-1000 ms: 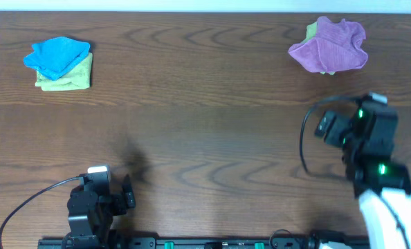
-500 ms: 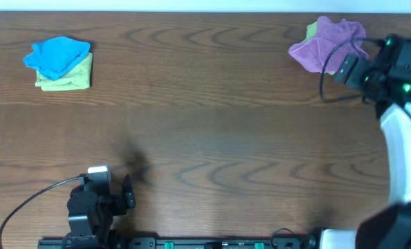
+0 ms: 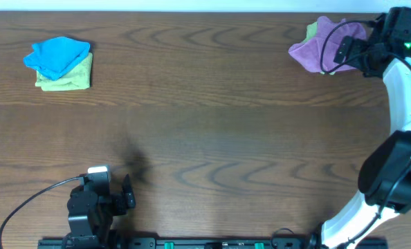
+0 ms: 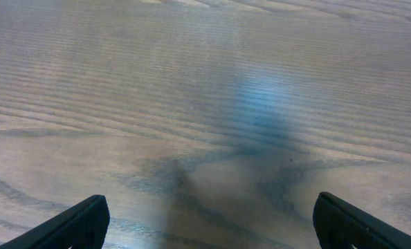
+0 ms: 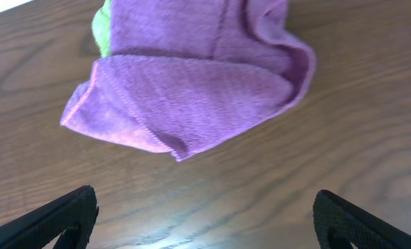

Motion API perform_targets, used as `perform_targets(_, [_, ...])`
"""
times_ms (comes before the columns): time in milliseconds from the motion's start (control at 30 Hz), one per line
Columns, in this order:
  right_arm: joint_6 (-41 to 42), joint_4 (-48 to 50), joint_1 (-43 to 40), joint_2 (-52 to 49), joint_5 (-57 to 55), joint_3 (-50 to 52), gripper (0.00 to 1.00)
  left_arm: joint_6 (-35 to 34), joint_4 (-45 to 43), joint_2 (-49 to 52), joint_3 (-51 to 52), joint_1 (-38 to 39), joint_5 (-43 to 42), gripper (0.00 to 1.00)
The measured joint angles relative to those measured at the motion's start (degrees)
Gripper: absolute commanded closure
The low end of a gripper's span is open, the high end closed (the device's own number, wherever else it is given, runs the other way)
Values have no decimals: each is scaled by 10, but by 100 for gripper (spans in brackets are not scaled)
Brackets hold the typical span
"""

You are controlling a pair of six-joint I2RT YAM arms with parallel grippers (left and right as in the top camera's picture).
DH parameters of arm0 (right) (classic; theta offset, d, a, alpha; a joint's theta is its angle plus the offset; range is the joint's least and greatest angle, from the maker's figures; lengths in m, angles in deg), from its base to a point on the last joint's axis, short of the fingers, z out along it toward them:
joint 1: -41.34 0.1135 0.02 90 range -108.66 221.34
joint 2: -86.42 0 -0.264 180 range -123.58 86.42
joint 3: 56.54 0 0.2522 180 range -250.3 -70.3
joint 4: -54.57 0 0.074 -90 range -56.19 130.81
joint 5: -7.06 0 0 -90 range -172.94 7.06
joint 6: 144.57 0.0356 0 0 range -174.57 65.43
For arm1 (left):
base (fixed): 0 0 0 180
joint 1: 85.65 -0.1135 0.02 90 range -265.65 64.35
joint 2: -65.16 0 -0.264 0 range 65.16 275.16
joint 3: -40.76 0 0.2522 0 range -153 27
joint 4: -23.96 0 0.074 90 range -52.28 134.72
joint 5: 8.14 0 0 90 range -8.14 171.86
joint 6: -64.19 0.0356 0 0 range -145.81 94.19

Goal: Fold the cloth
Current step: 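Reach the right gripper up to the crumpled purple cloth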

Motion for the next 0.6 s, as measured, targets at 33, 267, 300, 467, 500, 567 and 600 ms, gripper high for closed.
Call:
perform_targets(33, [-1, 6, 0, -3, 6, 0, 1, 0, 0, 0, 0, 0, 0, 5])
perform_targets(267, [-3, 27, 0, -7, 24, 0, 1, 0, 0, 0, 0, 0, 0, 5])
perform_targets(300, [-3, 39, 0, -7, 26, 0, 1, 0, 0, 0, 0, 0, 0, 5])
perform_targets(467, [16, 112, 0, -16, 30, -1, 1, 0, 0, 0, 0, 0, 0, 5])
perform_targets(500, [24, 126, 0, -23, 30, -1, 1, 0, 0, 0, 0, 0, 0, 5])
perform_targets(567, [35, 140, 0, -34, 33, -1, 1, 0, 0, 0, 0, 0, 0, 5])
perform_targets(600, [39, 150, 0, -42, 34, -2, 1, 0, 0, 0, 0, 0, 0, 5])
